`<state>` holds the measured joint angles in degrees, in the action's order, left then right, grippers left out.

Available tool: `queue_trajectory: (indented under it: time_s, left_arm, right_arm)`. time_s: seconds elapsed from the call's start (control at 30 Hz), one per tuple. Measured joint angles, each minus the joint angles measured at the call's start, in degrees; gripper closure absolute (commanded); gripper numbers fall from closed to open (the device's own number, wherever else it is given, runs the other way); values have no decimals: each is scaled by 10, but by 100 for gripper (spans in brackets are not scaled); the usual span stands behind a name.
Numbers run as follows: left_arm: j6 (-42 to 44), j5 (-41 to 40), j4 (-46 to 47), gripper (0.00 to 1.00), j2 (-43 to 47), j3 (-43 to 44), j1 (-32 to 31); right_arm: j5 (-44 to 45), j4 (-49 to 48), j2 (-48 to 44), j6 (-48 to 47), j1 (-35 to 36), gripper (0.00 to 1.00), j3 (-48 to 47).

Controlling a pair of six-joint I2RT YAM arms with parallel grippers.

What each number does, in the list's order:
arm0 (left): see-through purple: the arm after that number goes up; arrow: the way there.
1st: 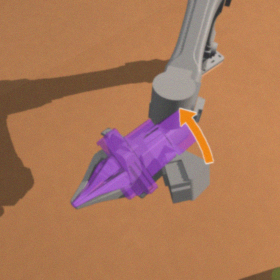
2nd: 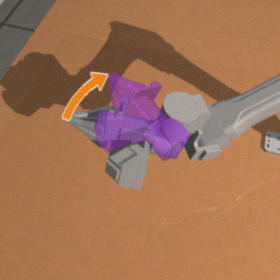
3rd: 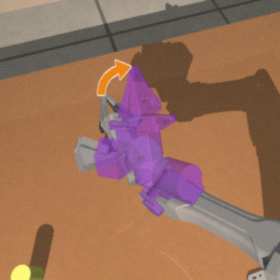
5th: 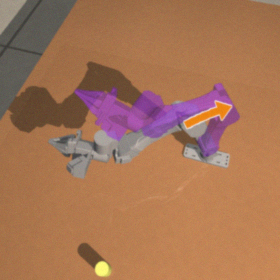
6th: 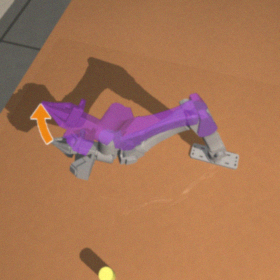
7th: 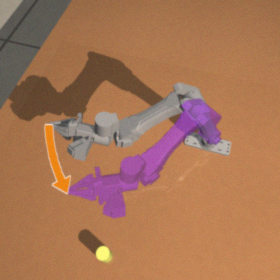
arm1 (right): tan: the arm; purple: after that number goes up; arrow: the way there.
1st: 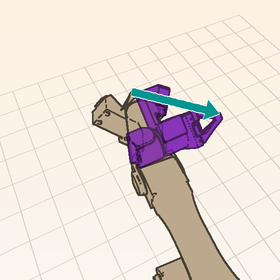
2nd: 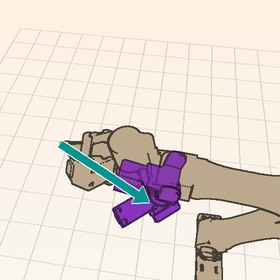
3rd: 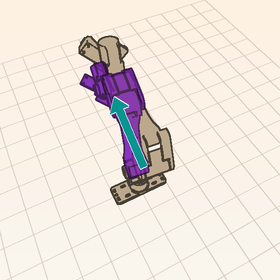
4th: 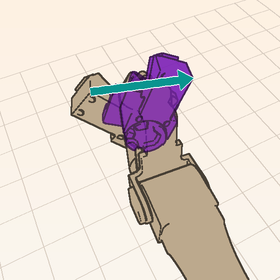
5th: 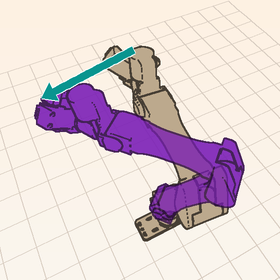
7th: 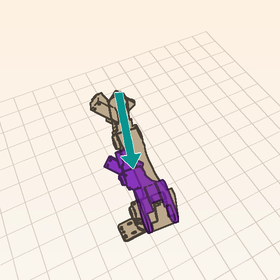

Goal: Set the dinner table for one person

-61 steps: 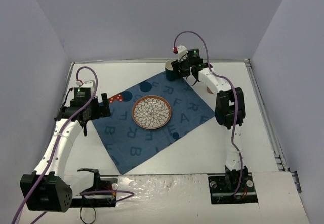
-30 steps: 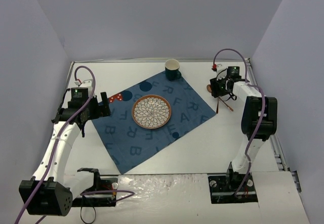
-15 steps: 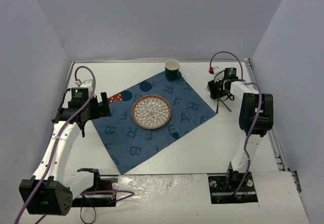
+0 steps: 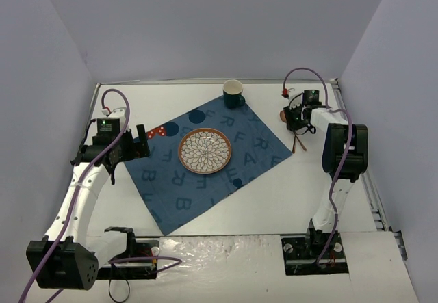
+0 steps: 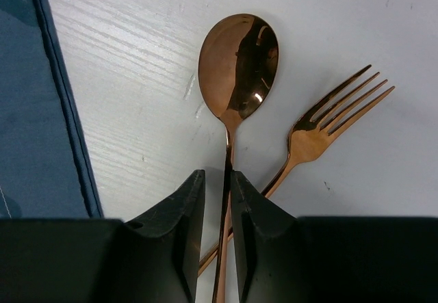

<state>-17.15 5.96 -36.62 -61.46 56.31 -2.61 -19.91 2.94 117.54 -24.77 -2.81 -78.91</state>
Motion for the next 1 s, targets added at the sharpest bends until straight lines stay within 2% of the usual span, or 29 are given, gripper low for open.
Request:
queue_trajectory:
  time_s: [0.13, 0.5, 0.7, 0.87, 1.0]
  left_arm:
    - [0, 0, 0, 3, -1, 0, 0]
    - [0, 0, 0, 3, -1, 0, 0]
    - [0, 0, 0, 3, -1, 0, 0]
    - [0, 0, 0, 3, -1, 0, 0]
    - [0, 0, 0, 3, -1, 0, 0]
  right_arm:
    - [5, 0, 2, -1, 0, 72, 0]
    - [10, -1, 4, 3, 8, 76, 0]
    - [10, -1, 4, 6, 10, 82, 0]
    - [11, -1, 5, 8, 10, 97, 0]
    - [16, -2, 5, 10, 10, 100, 0]
